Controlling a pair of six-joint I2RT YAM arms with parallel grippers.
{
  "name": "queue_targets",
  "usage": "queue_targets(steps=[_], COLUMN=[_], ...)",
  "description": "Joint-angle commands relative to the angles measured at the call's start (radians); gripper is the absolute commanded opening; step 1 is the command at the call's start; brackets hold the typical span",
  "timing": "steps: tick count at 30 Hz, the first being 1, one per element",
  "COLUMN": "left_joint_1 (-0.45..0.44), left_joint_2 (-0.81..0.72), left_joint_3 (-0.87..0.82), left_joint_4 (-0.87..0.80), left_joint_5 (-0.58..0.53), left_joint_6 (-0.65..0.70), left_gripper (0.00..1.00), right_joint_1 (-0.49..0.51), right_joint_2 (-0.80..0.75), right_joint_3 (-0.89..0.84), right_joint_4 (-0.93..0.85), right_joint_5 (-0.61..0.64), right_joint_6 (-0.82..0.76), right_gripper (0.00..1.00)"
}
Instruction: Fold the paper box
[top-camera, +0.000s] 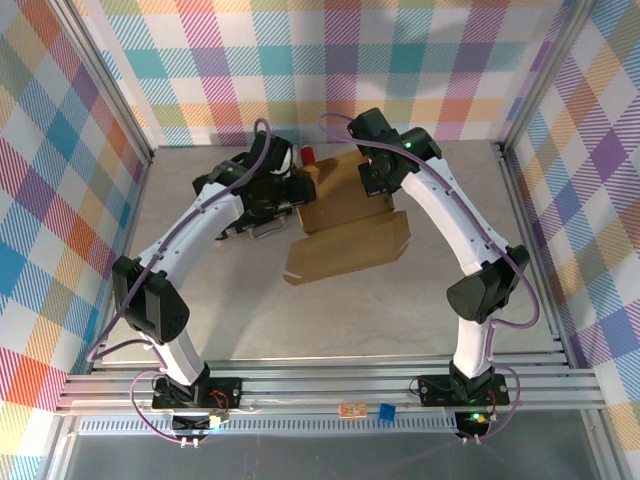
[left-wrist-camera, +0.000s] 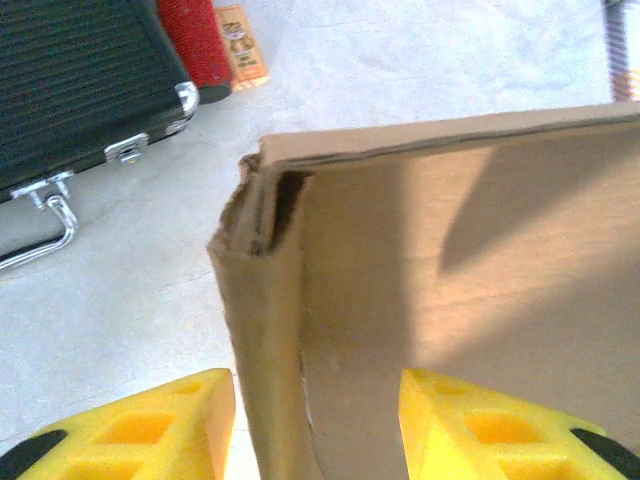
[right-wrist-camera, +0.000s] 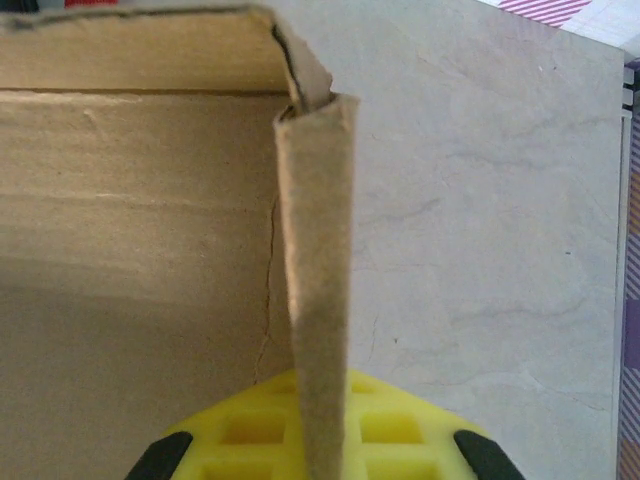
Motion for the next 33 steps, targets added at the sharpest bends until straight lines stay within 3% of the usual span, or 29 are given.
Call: queue_targets(steps=[1,10,19,22,26,31,33], left_joint_1=[0.009,0.011,0.003,-0.003,-0.015,-0.039,-0.053], left_joint_2=[-0.046,-0.046,-0.037,-0.015,-0.003,0.014,0.024], left_joint_3=[0.002,-0.011,-0.088,-0.086,-0.088,-0.042,-0.018], left_joint_4=[0.043,-0.075,-0.030,-0.014,-0.010,-0.083,-0.124], left_joint_5=[0.097,0.077,0.066,0.053,0.006,-0.113,-0.165], left_joint_6=[-0.025,0.026,0.019,0.013,0.010,0.043,0.057], left_gripper=[0.47,0.47,0.43,0.36,0.18,0.00,0.00], right_joint_1=[-0.004,-0.014,-0.017,-0.017,-0.019,-0.019,-0.019], right_joint_2=[-0.025,-0.020,-0.014,-0.012,-0.015,-0.022,-0.022], right_joint_3=[-0.005,0.003,0.011,0.011,0.011,0.009,0.009], right_joint_4=[0.008,0.002,0.000,-0.002,-0.006,-0.007,-0.007], right_joint_5=[-0.020,-0.030,-0.049,-0.050,-0.050,-0.039,-0.035], right_joint_6=[0.016,0.017,0.023,0.026,0.027,0.027,0.031], right_gripper=[0.00,0.00,0.00,0.00,0.00,0.00,0.00])
